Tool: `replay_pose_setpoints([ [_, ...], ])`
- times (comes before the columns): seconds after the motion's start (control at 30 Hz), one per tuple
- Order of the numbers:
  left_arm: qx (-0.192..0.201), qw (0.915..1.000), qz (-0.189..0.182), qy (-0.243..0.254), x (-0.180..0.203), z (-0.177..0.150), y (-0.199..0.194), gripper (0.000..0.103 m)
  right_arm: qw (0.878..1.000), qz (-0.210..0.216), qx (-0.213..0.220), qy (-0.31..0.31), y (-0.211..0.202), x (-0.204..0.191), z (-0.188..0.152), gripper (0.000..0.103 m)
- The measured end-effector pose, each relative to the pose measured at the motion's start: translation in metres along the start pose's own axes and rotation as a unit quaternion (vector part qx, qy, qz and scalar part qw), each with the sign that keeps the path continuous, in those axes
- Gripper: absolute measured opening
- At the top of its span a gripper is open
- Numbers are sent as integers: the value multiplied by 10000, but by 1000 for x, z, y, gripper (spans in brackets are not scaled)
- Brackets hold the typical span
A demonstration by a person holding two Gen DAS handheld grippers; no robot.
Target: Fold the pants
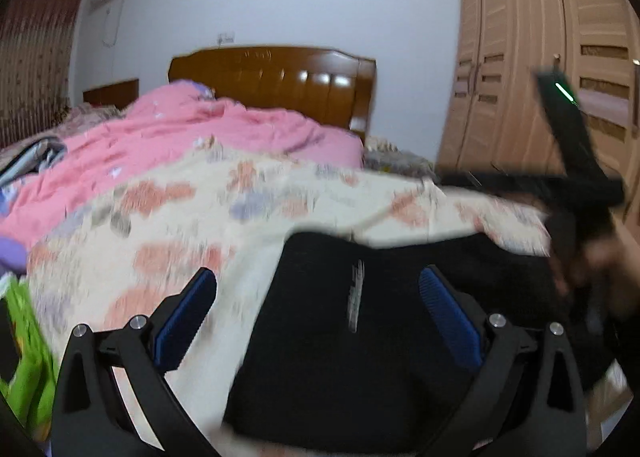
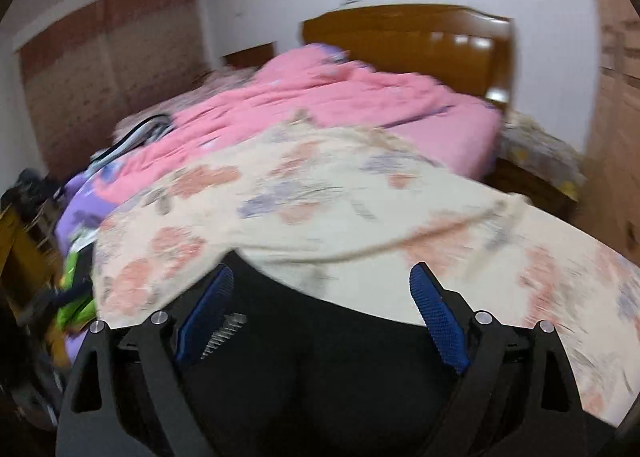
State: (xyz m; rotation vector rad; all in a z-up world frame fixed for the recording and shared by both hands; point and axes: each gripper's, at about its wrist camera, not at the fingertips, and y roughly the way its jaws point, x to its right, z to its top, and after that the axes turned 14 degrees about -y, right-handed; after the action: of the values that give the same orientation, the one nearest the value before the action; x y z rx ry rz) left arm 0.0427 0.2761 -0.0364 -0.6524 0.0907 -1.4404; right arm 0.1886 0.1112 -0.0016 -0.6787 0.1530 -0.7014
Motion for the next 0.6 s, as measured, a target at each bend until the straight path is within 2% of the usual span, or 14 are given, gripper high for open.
replay_pose_setpoints([
  [0.1,-276,9988,31,410,2,-26,-7,101,9966,499,-191,-624,33,-39,17,88],
  [0.17,-308,9974,16,649,7,-35,-9,101,9898,995,-362,-952,57,-68,24,80],
  [0.2,-302,9971,-38,703,9,-37,-10,101,9866,1173,-462,-1036,66,-78,26,71],
  [0.23,-336,9962,-210,772,15,-39,-11,101,9829,1345,-600,-1109,78,-86,27,67],
  [0.33,-487,9916,-539,1069,23,-51,-9,101,9753,1590,-844,-1276,99,-96,25,65],
  [0.4,-685,9884,-434,1288,28,-60,3,101,9721,1644,-909,-1406,107,-98,22,64],
  [0.47,-1092,9871,-398,1103,19,-65,22,102,9716,1743,-1091,-1173,119,-92,16,62],
  [0.53,-1030,9886,-550,956,14,-65,20,102,9728,1829,-1021,-991,120,-85,13,62],
  [0.6,-1089,9880,-481,984,16,-65,20,102,9734,1830,-996,-950,119,-84,12,62],
])
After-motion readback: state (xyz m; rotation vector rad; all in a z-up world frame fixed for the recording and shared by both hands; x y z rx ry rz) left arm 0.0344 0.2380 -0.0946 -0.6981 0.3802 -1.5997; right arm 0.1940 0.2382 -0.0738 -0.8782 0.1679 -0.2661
